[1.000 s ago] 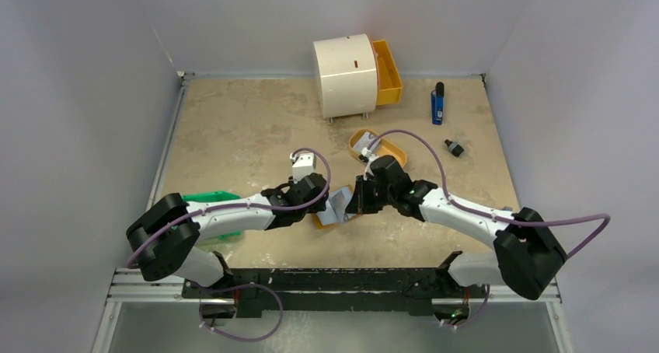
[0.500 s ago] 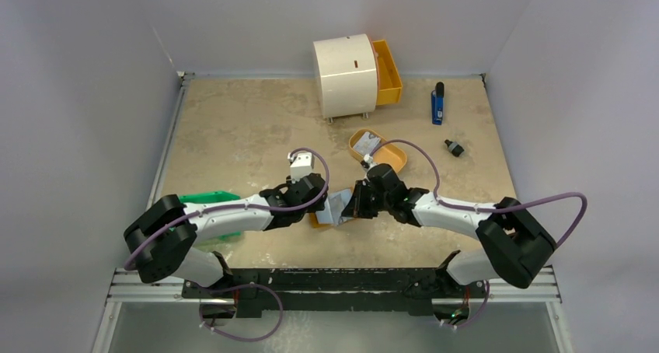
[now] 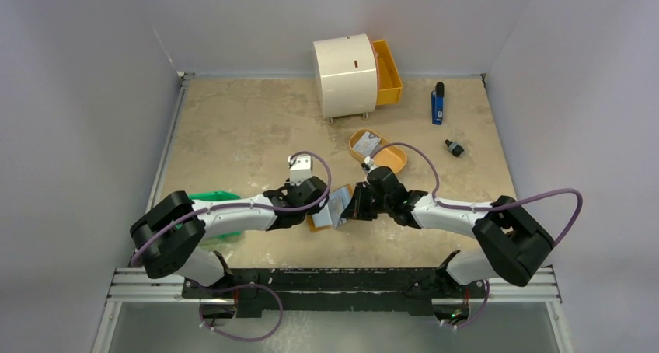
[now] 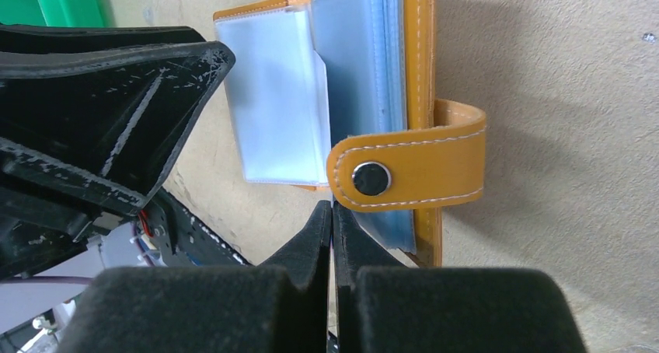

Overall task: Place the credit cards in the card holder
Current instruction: Insert the credit card into the card holder.

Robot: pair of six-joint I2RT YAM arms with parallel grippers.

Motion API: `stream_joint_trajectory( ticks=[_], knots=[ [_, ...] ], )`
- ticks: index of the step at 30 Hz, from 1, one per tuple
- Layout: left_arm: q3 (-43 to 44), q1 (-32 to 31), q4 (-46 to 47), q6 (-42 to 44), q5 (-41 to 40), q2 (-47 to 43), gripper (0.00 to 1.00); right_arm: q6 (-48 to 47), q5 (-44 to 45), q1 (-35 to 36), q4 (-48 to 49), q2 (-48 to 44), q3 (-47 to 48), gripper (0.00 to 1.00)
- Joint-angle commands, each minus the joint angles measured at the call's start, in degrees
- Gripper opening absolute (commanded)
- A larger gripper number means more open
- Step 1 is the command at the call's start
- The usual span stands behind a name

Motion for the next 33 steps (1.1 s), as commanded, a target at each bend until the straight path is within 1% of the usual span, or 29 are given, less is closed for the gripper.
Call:
stream_joint_trajectory(
  ticks=[1,6,16,33],
  knots=[
    [-1.58,-0.11,0.15,-0.70,-2.03,0.07,0.35,-0.10,0.93,0.22,1.45,-0.24,-0.43,0.00],
    [-2.26,-0.12,0.89,-0.67,-1.59,0.61,0.29,-1.94,0.79,0.22,0.48,0.13,0.93,0.00],
    [-2.26,-0.15,1.25,-0.26,-1.60,2.21,0.24,-3.73,-0.42,0.24,-1.18,4.18,4.20,0.00],
    [-3.09,-0.11,2.06,-0.10,-1.30,2.41,0.21,-1.38,-0.52,0.22,2.15,8.99,5.39,0.00]
  ],
)
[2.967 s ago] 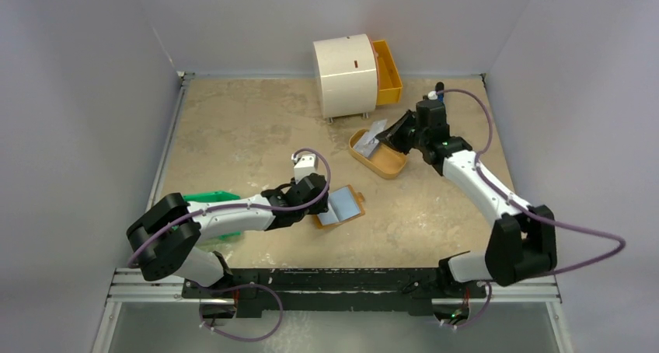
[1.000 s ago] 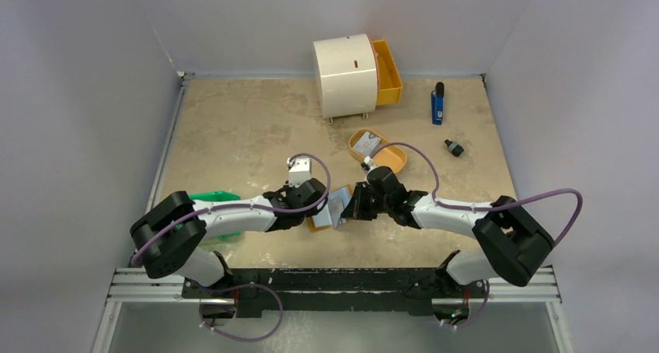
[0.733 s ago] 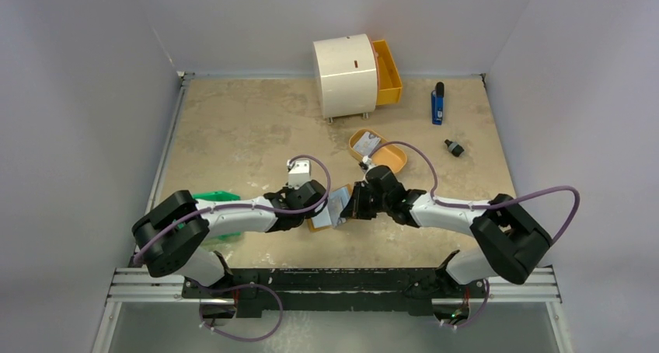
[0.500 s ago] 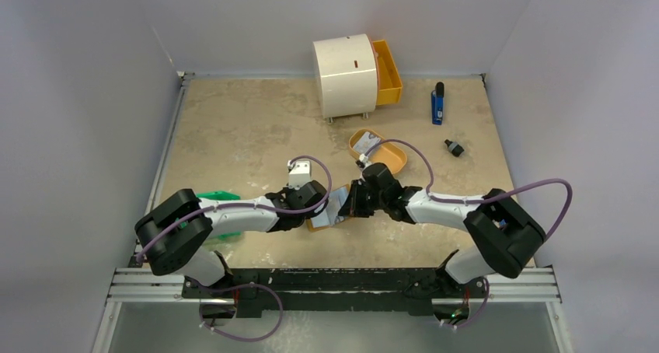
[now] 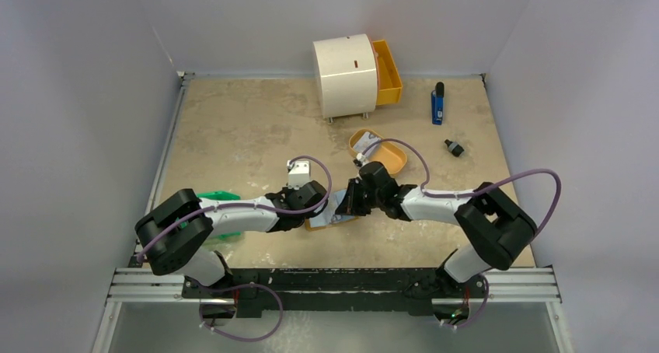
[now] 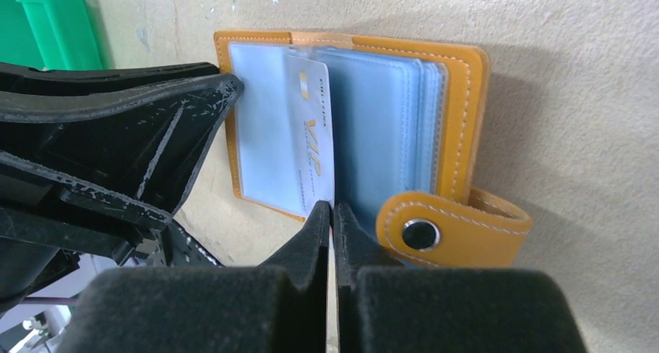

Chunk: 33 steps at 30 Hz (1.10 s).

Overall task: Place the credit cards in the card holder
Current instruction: Insert the credit card into the card holder.

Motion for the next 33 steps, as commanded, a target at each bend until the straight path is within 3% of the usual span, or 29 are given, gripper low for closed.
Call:
stream_joint_trajectory(
  ticks=[1,21,33],
  knots=[
    [-0.64,-0.15,1.64,0.03,0.25,0.23,0.21,0.65,-0.04,0.20,0.78,1.74,0.87,0.00],
    [-0.82,-0.15,1.38,-1.12,0.49,-1.37,0.21,2.53,-4.78,0.33,4.65,7.17,0.66,0.00],
    [-3.20,-0.11,-3.49,-3.78,-1.33,-12.15,0.31,3.30,-2.81,0.36,3.76,6.55,0.37,0.00]
  ],
)
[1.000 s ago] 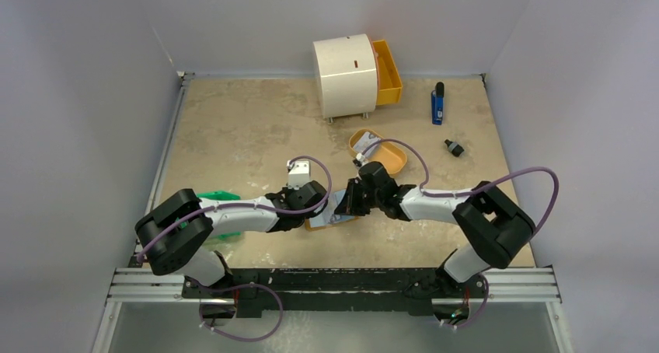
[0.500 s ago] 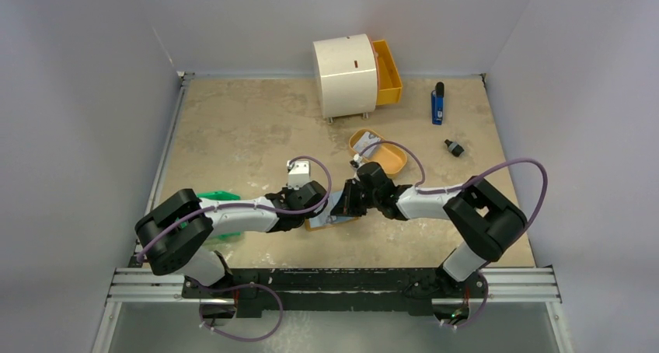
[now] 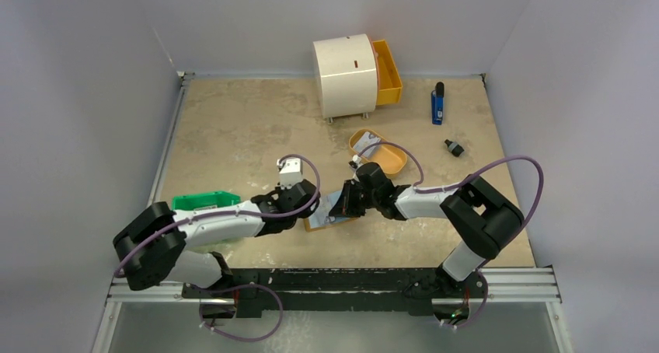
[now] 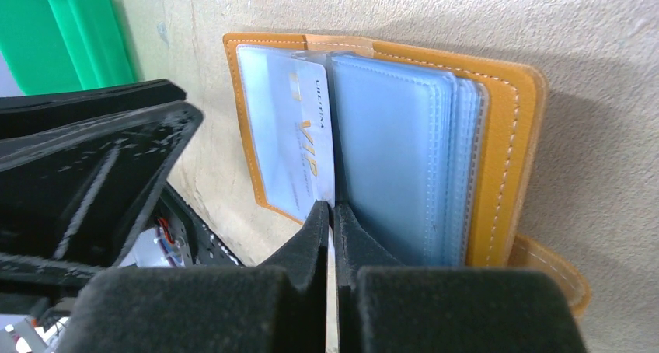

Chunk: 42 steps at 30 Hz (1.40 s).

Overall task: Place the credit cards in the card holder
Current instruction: Insert the credit card into the card holder.

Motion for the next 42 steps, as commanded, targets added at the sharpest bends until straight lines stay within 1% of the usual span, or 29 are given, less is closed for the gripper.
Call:
stream_joint_trajectory(
  ticks=[1,6,14,23,30,42],
  knots=[
    [-2.10,-0.11,-1.49,-2.56,-1.29,-5.31,0.31,-0.51,2.00,0.31,-3.52,0.68,0.28,0.00],
    [-5.74,-0.11,-2.11,-4.62,-1.21,-8.04,0.31,-0.72,2.09,0.35,-3.94,0.55,0.18,0.00],
    [-8.55,-0.12,0.50,-5.54,0.78,-6.41,0.28,-1.38,2.35,0.56,-4.99,0.30,0.35,0.00],
    [-9.13,-0.11,5.43,-5.21,3.50,-2.89,0.19,-1.52,3.01,1.69,-6.40,-0.23,1.25,0.00],
    [-9.53,-0.15,7.69,-5.29,5.01,-1.75,0.13,-0.98,3.41,2.75,-6.52,-0.11,1.91,0.00],
    [-11.07,-0.20,10.09,-5.98,6.49,-1.57,0.06,2.02,4.03,3.47,-4.55,1.11,2.14,0.00]
  ],
)
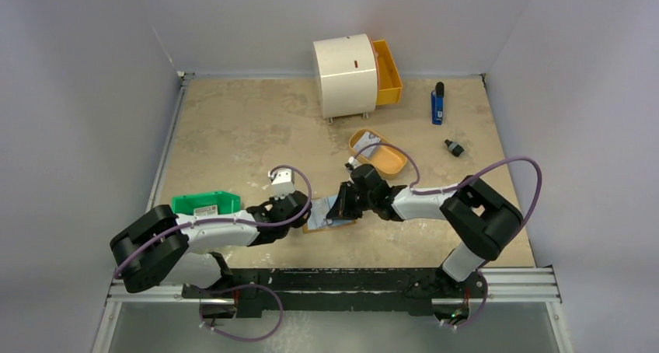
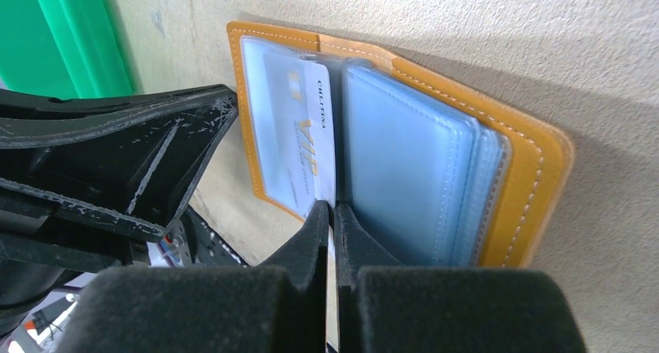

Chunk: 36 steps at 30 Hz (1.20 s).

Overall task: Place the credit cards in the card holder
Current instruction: Insert the credit card into the card holder.

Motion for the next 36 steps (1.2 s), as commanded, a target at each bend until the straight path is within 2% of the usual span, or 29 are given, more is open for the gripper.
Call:
stream_joint_trajectory(
  ticks=[1,13,22,27,36],
  knots=[
    [-1.60,-0.18,1.76,-1.44,3.86,0.98,0.06,1.36,1.69,0.72,-1.51,1.50,0.67,0.00],
    [-2.66,-0.19,2.64,-2.07,4.31,0.98,0.02,3.74,-0.71,0.95,1.91,3.85,1.00,0.00],
    [-2.68,-0.19,2.20,-2.23,3.83,0.52,0.00,2.00,-0.21,1.55,-0.49,2.65,2.10,0.00],
    [-2.63,-0.20,1.18,-2.08,2.99,-0.48,0.00,1.16,1.18,1.53,-3.02,0.73,1.63,0.19],
    [-2.57,-0.24,0.74,-2.08,2.68,-0.71,0.00,0.99,1.76,1.55,-3.49,-0.91,0.80,0.35]
  ],
)
